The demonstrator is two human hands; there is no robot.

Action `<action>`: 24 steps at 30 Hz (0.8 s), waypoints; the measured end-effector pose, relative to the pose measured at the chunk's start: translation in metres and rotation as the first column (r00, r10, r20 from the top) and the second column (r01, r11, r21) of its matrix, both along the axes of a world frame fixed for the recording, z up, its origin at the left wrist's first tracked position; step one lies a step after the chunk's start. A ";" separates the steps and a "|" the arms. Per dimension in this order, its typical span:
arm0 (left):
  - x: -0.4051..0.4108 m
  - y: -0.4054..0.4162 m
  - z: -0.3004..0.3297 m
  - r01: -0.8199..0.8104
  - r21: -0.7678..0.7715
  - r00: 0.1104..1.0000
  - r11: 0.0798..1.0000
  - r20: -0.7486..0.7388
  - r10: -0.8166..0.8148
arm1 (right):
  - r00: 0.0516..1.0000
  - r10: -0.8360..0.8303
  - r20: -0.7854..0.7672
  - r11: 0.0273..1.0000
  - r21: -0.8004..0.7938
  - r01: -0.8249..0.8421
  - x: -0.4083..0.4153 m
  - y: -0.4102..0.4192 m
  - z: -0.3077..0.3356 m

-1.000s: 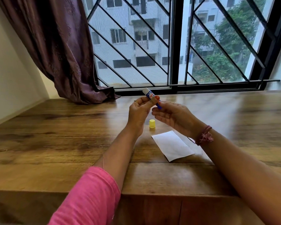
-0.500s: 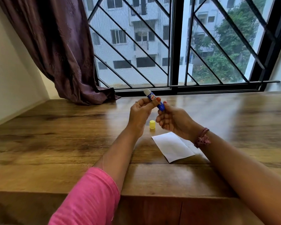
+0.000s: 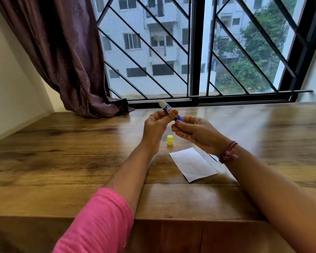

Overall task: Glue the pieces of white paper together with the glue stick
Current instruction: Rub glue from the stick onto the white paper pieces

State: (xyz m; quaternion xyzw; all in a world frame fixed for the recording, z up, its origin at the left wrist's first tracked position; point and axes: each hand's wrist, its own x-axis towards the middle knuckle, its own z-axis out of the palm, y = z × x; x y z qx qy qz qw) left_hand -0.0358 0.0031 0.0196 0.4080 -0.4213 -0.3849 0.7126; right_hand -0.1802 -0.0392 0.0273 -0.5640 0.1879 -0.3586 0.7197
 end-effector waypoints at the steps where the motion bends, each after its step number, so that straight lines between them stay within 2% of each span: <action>1: 0.001 0.000 0.000 0.003 -0.001 1.000 1.000 -0.009 -0.003 | 1.000 0.006 -0.014 1.000 -0.011 -0.006 0.000 0.000 0.000; 11: 0.001 -0.002 -0.002 -0.002 -0.007 1.000 1.000 -0.002 0.002 | 0.991 0.069 -0.113 0.997 0.042 -0.065 0.003 -0.001 -0.003; 14: 0.002 -0.003 -0.002 -0.007 0.005 1.000 1.000 0.017 0.007 | 0.992 0.099 -0.079 0.989 0.114 -0.089 0.002 -0.002 -0.002; 17: 0.002 -0.002 -0.002 -0.005 0.007 1.000 1.000 0.020 0.005 | 0.998 0.061 -0.009 0.985 0.165 -0.059 0.001 -0.004 0.000; 20: 0.003 -0.002 -0.002 -0.013 0.005 1.000 1.000 0.012 0.013 | 0.999 0.041 0.033 0.986 0.161 -0.046 -0.003 -0.005 0.001; 24: 0.003 -0.003 -0.002 -0.031 0.019 0.999 0.999 0.020 0.030 | 0.999 0.039 -0.008 0.994 0.104 -0.038 -0.003 -0.003 0.000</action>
